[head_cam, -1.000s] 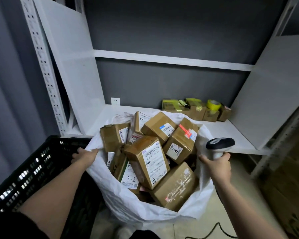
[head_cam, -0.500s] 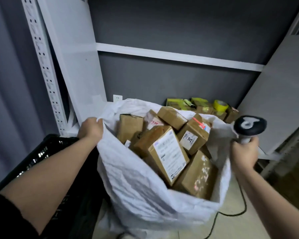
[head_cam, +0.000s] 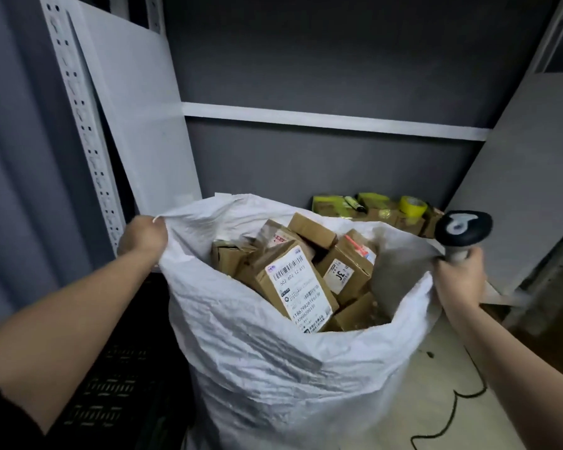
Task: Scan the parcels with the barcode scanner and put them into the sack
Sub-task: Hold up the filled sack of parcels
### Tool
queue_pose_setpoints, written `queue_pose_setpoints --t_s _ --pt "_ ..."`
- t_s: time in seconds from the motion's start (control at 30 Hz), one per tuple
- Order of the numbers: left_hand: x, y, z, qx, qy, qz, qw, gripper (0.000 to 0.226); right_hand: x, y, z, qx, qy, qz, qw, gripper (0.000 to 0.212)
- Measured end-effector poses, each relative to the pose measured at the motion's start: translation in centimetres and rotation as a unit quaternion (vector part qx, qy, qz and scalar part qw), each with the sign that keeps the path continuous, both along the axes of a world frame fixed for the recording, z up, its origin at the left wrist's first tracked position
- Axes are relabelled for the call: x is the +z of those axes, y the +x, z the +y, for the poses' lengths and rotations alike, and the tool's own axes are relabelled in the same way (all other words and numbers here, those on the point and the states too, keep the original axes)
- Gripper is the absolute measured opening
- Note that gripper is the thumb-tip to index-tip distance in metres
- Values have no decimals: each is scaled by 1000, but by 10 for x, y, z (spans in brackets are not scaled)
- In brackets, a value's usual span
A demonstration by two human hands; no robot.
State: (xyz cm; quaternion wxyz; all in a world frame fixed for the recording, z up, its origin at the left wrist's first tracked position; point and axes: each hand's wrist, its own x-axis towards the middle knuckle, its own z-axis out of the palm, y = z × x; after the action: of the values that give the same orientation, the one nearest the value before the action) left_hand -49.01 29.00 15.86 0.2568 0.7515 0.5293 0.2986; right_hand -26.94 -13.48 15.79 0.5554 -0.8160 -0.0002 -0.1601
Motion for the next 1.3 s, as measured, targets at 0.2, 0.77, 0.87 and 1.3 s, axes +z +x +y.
queue_pose_setpoints --t_s 0.2,0.77,0.87,1.3 --pt "-3 -32 3 -44 15 165 985 41 -1 8 -11 -38 24 53 998 44" --pt "17 28 6 -40 24 18 999 38 -14 37 -3 -56 14 45 997 44" --pt "5 7 28 6 32 65 997 40 -21 29 18 -19 -35 34 999 39" --pt "22 -12 -31 -164 -132 100 973 40 -15 22 27 84 -58 77 992 45"
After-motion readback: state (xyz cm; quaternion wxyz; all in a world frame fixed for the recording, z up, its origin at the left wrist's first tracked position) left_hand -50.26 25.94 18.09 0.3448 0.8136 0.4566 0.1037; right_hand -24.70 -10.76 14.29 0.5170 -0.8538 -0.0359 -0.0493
